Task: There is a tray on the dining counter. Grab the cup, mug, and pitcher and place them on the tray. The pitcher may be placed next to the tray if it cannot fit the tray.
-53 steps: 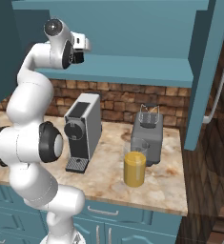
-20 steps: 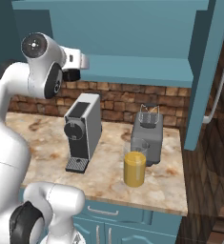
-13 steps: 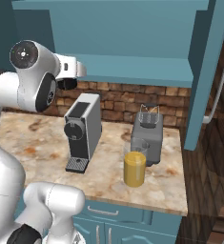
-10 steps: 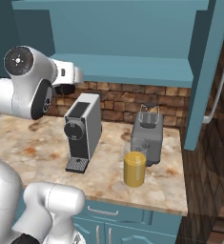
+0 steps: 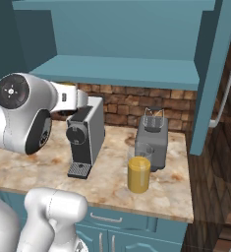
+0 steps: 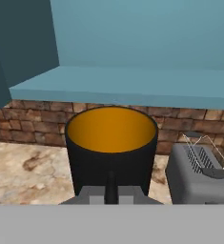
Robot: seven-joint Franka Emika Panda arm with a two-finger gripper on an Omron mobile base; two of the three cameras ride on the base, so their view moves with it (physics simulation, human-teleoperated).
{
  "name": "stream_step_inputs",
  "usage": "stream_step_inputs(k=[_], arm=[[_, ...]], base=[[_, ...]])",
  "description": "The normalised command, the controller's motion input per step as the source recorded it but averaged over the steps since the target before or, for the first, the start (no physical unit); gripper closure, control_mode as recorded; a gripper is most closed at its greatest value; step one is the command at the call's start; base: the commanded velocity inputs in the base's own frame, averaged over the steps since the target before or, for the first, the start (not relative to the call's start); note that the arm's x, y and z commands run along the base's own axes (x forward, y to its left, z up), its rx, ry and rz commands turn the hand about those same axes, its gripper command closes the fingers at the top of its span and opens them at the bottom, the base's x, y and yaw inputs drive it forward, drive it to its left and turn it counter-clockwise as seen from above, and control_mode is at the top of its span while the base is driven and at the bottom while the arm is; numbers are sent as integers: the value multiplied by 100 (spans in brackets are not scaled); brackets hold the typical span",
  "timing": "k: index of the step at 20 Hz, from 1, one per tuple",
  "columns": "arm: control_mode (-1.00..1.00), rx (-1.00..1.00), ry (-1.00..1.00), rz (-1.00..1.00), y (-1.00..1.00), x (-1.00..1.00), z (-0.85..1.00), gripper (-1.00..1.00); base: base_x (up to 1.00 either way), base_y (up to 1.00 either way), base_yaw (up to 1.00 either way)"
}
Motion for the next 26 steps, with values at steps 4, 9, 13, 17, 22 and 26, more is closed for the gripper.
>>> stream_step_inputs(k=[4, 9, 13, 17, 22, 26], arm=[[-100, 0, 0, -10, 0, -13, -4, 100], [-100, 0, 4, -8, 0, -7, -17, 100], [-100, 0, 7, 0, 0, -5, -12, 100], [-100, 0, 4, 0, 0, 0, -9, 100], [100, 0, 1, 0, 0, -1, -6, 100], [100, 0, 0, 0, 0, 0, 0, 100]], base=[[0, 0, 0], [0, 0, 0], [0, 0, 0], [0, 0, 0], [0, 0, 0], [-5, -6, 0]])
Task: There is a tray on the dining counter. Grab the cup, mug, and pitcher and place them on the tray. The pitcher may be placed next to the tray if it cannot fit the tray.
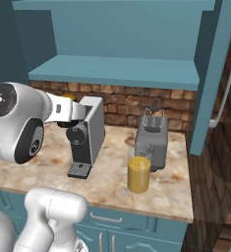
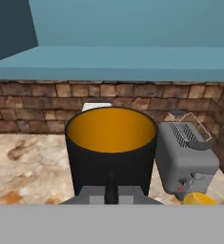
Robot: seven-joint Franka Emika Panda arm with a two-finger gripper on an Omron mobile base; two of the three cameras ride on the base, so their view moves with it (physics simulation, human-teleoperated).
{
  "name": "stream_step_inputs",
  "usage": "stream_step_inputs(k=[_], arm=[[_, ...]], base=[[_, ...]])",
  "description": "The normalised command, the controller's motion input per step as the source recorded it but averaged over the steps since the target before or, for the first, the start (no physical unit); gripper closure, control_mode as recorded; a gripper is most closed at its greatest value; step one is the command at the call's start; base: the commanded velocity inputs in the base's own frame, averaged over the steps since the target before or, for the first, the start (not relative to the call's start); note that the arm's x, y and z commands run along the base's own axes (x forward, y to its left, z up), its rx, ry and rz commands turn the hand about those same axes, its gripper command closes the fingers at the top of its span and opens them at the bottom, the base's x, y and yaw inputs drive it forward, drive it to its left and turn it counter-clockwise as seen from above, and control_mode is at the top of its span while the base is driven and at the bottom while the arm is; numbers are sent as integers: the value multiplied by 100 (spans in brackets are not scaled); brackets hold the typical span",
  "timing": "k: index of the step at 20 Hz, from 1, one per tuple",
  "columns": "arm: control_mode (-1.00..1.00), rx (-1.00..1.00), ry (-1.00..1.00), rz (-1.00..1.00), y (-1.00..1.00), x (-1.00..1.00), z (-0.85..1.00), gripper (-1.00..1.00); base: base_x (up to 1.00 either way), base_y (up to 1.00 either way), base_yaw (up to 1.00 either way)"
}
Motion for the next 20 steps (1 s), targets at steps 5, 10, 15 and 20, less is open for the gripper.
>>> stream_step_inputs(k=[5, 10, 15, 20], arm=[[100, 0, 0, 0, 0, 0, 0, 100], [100, 0, 0, 0, 0, 0, 0, 100], [100, 0, 0, 0, 0, 0, 0, 100], [100, 0, 0, 0, 0, 0, 0, 100]], base=[[-38, -12, 0], [-84, -6, 0], [-86, -7, 0], [-81, 0, 0]])
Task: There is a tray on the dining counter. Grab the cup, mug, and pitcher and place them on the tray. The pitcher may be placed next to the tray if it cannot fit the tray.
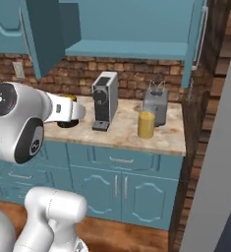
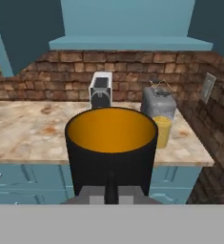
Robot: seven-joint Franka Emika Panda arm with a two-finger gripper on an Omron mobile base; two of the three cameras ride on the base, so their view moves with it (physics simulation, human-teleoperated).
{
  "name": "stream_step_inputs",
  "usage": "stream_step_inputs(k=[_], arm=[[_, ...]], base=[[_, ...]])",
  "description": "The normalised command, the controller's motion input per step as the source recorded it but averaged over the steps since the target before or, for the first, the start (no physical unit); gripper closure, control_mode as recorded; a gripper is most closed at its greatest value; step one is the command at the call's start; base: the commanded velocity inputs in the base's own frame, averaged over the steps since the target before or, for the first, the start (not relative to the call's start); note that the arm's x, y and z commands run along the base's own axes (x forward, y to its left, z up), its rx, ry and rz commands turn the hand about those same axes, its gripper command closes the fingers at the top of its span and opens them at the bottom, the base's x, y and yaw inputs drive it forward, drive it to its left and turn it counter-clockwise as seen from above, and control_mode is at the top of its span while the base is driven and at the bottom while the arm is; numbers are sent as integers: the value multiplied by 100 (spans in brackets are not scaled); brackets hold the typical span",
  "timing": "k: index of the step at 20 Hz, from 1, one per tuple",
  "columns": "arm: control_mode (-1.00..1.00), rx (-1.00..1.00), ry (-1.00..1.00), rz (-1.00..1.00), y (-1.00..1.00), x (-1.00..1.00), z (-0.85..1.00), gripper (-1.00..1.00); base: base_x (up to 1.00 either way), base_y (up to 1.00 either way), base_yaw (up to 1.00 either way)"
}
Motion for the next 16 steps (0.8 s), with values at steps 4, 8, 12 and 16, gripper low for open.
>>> stream_step_inputs(k=[4, 8, 12, 16], arm=[[100, 0, 0, 0, 0, 0, 0, 100], [100, 0, 0, 0, 0, 0, 0, 100], [100, 0, 0, 0, 0, 0, 0, 100], [100, 0, 0, 0, 0, 0, 0, 100]], base=[[-69, 29, 28], [-73, 65, 59], [-72, 69, 68], [-71, 74, 66]])
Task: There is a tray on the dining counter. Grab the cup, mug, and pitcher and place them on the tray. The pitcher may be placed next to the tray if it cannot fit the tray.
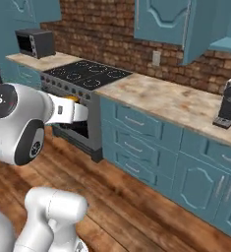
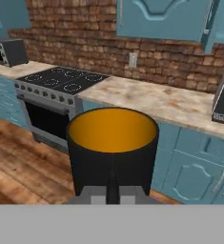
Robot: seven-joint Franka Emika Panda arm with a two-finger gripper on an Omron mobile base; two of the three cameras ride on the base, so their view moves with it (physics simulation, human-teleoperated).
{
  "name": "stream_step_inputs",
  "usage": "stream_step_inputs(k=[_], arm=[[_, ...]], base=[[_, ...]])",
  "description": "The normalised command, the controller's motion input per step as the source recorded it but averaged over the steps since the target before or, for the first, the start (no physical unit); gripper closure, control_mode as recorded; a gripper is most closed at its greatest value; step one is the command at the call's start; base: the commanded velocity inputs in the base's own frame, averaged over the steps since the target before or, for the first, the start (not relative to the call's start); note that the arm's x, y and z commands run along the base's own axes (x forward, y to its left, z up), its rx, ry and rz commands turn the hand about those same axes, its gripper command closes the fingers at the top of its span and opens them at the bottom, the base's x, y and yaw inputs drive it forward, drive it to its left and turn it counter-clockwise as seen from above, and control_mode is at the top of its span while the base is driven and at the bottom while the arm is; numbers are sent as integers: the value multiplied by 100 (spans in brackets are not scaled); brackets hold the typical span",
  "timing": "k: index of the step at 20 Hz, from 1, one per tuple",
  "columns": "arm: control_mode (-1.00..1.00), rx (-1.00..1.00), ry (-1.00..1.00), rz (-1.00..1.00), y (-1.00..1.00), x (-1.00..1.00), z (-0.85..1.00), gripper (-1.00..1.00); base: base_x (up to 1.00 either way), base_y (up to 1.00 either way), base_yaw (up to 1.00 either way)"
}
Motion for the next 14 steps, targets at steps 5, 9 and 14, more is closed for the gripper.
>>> stream_step_inputs(k=[5, 9, 14], arm=[[100, 0, 0, 0, 0, 0, 0, 100], [100, 0, 0, 0, 0, 0, 0, 100], [100, 0, 0, 0, 0, 0, 0, 100]], base=[[-51, 53, 68], [1, 17, 67], [44, -1, 65]])
